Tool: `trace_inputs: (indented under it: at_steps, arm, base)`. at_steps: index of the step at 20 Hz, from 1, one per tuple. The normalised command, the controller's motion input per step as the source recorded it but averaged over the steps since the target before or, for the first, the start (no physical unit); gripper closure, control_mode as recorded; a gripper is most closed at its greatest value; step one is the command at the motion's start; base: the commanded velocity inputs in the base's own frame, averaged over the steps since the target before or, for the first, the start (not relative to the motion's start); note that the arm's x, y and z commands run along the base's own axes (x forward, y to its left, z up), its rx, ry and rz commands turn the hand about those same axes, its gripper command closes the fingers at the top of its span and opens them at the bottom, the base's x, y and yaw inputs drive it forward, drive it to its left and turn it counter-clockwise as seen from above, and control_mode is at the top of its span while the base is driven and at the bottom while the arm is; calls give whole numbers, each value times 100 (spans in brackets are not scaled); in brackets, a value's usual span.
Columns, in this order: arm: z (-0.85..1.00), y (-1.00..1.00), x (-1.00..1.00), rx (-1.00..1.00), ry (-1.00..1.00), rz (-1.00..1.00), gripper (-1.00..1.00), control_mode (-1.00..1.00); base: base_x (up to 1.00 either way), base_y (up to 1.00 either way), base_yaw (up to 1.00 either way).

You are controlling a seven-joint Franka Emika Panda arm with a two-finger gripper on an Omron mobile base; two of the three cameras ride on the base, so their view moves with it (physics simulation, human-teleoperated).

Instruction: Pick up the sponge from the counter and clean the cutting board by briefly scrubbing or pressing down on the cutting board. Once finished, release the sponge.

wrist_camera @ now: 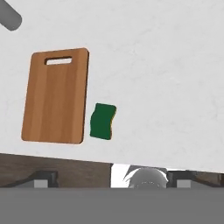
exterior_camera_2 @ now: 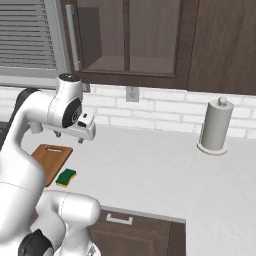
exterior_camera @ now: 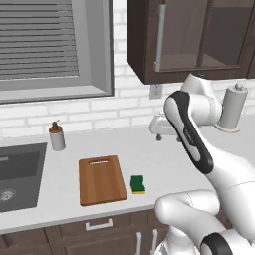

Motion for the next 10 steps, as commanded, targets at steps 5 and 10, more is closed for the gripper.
trace_inputs:
  at_steps: [5, 10]
  arm:
    - [-46, 26, 18, -4, 12, -1, -100, -100]
    - [-27, 59, 13, -7, 16, -5, -100, -100]
  base:
    - [0, 0, 0]
    - [0, 0, 0]
